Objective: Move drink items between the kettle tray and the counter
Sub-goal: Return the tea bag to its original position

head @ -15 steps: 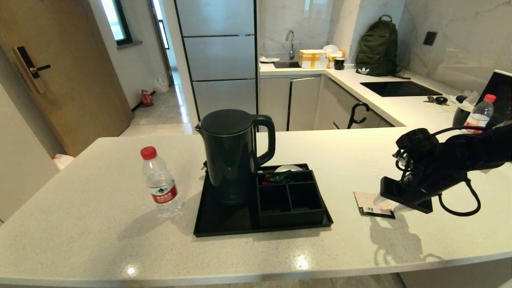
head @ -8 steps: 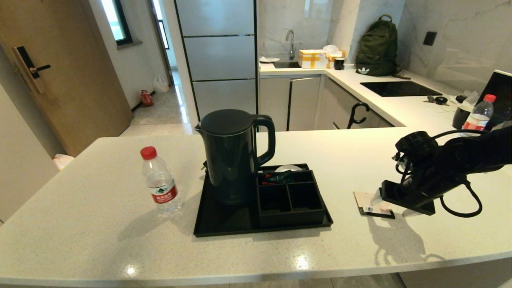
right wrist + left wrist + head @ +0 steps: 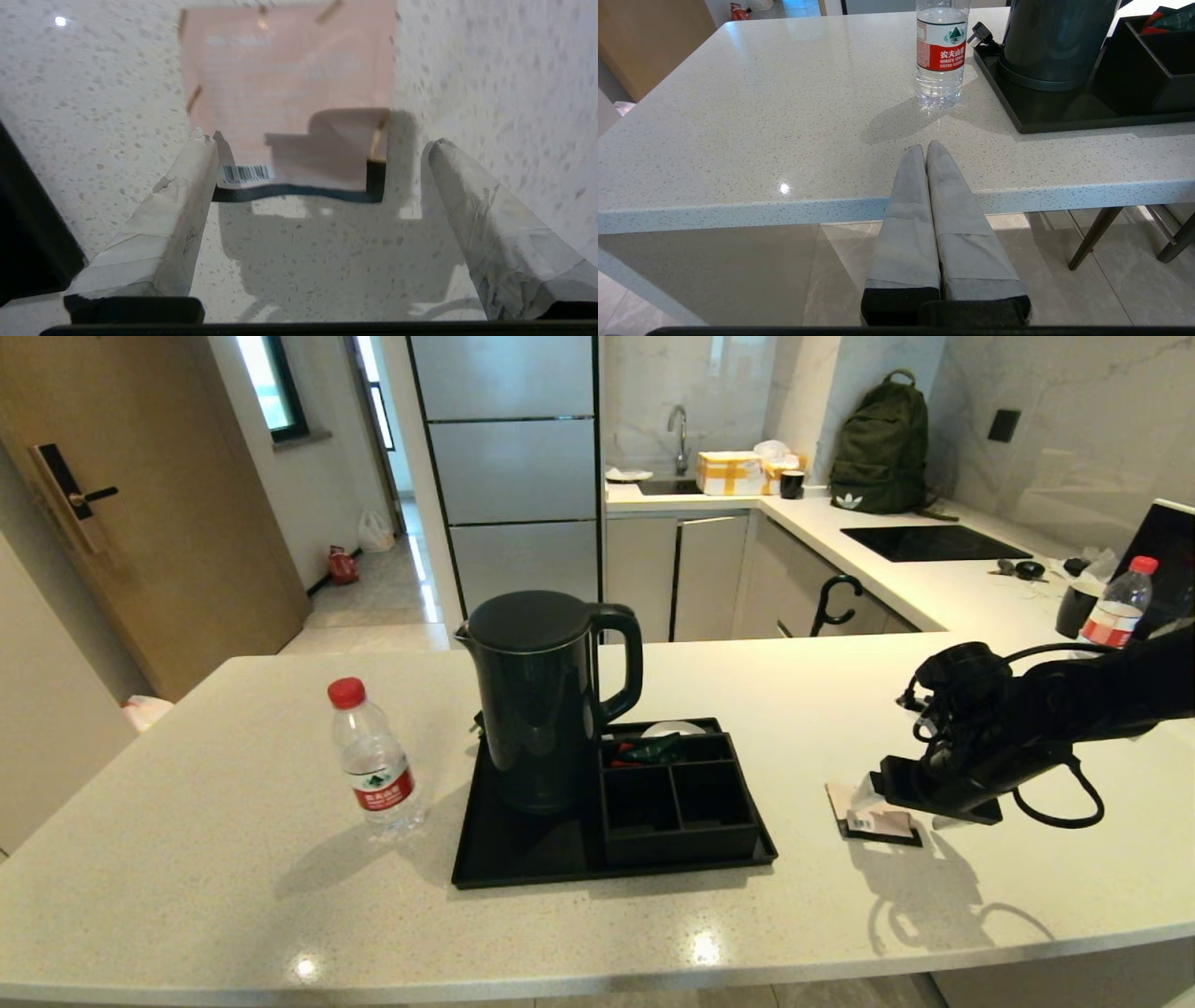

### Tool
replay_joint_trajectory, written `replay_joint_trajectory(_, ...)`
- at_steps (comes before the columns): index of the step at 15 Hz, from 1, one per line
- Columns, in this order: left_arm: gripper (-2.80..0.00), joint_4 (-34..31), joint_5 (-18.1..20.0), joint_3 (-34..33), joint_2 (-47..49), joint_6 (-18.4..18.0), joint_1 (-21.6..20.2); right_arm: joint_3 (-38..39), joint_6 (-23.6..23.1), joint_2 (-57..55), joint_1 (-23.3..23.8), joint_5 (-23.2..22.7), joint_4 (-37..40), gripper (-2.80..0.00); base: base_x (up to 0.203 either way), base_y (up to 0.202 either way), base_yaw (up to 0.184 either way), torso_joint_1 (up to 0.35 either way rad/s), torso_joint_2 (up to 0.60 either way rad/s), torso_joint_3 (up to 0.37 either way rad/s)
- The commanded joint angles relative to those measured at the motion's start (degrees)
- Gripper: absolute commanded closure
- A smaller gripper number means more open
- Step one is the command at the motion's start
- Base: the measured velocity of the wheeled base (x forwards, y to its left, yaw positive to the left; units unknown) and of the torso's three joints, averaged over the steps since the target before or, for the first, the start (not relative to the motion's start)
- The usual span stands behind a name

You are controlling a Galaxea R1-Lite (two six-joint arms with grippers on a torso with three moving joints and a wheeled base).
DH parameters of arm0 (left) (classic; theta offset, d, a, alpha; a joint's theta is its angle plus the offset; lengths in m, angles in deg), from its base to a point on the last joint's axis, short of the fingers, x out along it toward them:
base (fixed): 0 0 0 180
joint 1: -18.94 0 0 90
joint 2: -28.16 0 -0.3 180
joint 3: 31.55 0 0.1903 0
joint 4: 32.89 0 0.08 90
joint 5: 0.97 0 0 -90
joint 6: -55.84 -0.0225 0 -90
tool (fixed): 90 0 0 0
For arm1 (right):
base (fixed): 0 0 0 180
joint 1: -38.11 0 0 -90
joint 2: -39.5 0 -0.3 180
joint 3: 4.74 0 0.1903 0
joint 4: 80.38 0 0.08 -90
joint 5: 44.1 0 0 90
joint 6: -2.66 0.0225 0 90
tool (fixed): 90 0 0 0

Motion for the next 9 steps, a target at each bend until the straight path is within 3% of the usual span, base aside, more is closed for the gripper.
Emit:
replay_joint_trajectory(1, 0.00, 0.0, 0.0, 0.0, 0.1, 0.0, 0.0, -1.9, -4.3, -1.3, 0.5, -1.3, 0.2, -2.80, 0.000, 0.000, 0.000, 0.000, 0.00, 0.000)
replay_joint_trajectory(4, 0.00, 0.0, 0.0, 0.0, 0.1, 0.0, 0.0, -2.4, -9.0, -1.2, 1.9, -2.6, -0.1, -2.80, 0.000, 0.000, 0.000, 0.000, 0.00, 0.000)
replay_joint_trajectory(9, 0.00, 0.0, 0.0, 0.0, 0.1, 0.0, 0.0, -3.1, -10.6, -1.3, 1.5, -1.9, 0.8, -2.80, 0.000, 0.000, 0.000, 0.000, 0.00, 0.000)
